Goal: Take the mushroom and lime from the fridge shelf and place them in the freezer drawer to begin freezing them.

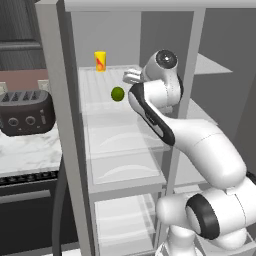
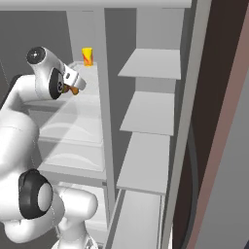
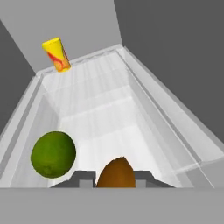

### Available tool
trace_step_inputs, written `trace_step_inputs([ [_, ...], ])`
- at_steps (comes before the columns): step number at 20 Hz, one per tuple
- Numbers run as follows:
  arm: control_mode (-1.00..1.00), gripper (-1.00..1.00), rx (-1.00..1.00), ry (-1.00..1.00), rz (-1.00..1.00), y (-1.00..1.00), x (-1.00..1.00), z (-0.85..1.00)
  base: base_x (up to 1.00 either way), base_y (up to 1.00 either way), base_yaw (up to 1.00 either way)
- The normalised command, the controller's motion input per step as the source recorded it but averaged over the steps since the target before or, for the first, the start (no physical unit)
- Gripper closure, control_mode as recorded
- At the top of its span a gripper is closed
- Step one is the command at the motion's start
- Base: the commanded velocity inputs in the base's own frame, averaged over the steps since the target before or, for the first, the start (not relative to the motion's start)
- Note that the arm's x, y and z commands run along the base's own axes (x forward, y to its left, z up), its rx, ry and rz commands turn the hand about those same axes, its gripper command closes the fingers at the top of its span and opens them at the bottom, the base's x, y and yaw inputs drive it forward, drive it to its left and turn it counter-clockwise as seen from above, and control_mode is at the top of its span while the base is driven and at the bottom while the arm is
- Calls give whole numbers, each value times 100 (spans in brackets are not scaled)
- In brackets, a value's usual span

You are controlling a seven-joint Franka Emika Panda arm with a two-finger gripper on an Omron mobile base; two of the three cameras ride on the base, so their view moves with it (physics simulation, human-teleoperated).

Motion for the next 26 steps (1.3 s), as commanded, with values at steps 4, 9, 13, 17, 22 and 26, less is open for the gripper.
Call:
trace_step_inputs([
  [4,-100,100,0,-1,-6,-3,-29,5,0,0,0],
  [9,-100,100,1,0,-5,-6,-29,5,0,0,0],
  [13,-100,100,5,0,-2,-19,-41,1,0,0,0],
  [17,-100,100,7,0,0,-22,-51,0,0,0,0],
  [22,-100,100,9,0,0,-27,-59,-2,0,0,0],
  [26,-100,100,4,2,0,-11,-55,-26,0,0,0],
])
